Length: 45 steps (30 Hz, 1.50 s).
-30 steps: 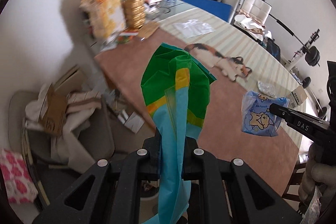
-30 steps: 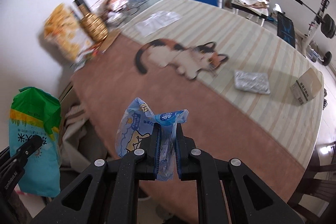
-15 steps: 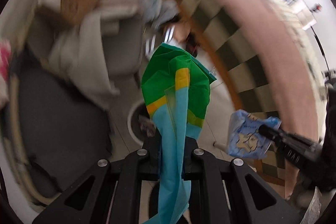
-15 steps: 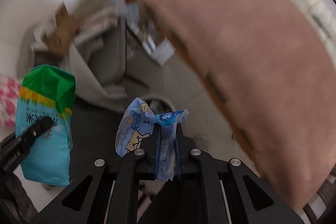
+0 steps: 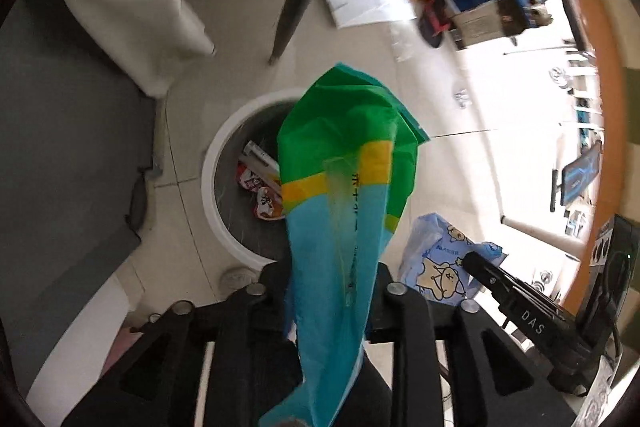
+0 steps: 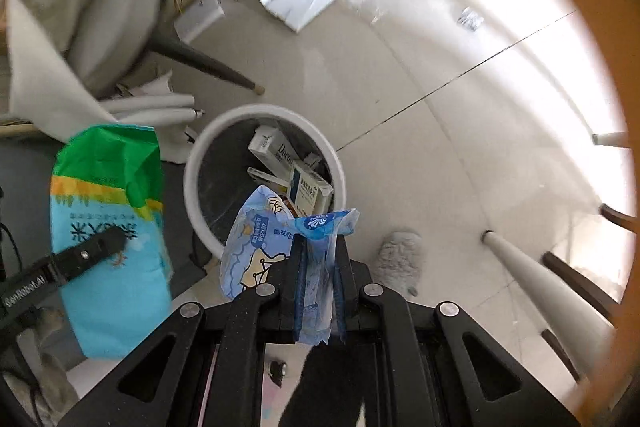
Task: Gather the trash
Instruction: 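Carry rice bag and blue snack bag to the white bin and release both, then swing both open tools back to the table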
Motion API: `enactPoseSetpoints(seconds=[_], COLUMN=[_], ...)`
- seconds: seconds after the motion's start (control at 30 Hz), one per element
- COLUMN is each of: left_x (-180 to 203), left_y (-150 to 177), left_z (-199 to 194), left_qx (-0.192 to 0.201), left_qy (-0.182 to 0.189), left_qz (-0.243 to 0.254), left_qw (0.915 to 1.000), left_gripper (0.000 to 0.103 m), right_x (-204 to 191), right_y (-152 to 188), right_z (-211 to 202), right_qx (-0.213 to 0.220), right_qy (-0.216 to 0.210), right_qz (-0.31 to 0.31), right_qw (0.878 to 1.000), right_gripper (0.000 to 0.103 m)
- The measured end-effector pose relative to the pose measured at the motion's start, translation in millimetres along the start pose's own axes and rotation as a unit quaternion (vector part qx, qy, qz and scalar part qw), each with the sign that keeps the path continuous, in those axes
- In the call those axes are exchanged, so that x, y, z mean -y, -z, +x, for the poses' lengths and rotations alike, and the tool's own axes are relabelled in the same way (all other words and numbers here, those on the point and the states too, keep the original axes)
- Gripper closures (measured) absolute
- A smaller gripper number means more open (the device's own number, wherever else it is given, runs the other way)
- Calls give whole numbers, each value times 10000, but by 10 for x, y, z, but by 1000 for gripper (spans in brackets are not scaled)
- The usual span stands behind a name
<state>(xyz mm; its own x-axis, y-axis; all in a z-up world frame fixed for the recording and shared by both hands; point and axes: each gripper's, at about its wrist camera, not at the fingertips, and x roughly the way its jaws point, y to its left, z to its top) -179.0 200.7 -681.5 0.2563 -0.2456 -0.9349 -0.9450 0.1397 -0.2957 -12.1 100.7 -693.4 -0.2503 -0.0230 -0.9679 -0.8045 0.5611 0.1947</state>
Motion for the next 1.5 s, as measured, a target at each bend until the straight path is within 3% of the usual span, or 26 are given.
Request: enactPoseSetpoints(seconds=[0.03,0.1,0.13,0.17,0.27,0.37,0.57,0.87,1.2,1.5], left_x=[-52,-163,-214,-235,-379,-452,-441,-234,-18,288], left_y=[-32,-37,-21,-13,31,88,198,446,921,1445], left_z=[106,277,301,310,336,277,13,-532,-1363,-2218], left_qx=[-26,-9,37,91,161,296,698,948,1048,1116], left_qy=[-5,-73,-98,-140,-291,-648,-1271,-1726,-1708,-1626], left_qz=[-26,-68,-105,-137,-225,-216,-109,156,192,376], left_qw=[10000,9999,9999,9998,9992,9972,9894,9803,9795,9796], left_gripper=[67,41,17,6,5,5,5,5,5,5], right_x=[15,39,34,46,34,-56,-303,-578,-769,-866], right_y=[-44,-120,-139,-155,-135,-59,44,200,540,1000], right_z=[167,499,589,659,783,736,540,32,-985,-2197], right_qx=[-87,-308,-359,-371,-306,-169,119,268,505,775], right_qy=[-115,-362,-412,-442,-388,-77,607,854,872,723], right_qz=[52,73,86,80,-102,-454,-1116,-1217,-1351,-1296], right_qw=[9999,9988,9985,9983,9987,9988,9918,9885,9857,9859], right_gripper=[89,85,73,54,15,5,4,4,4,4])
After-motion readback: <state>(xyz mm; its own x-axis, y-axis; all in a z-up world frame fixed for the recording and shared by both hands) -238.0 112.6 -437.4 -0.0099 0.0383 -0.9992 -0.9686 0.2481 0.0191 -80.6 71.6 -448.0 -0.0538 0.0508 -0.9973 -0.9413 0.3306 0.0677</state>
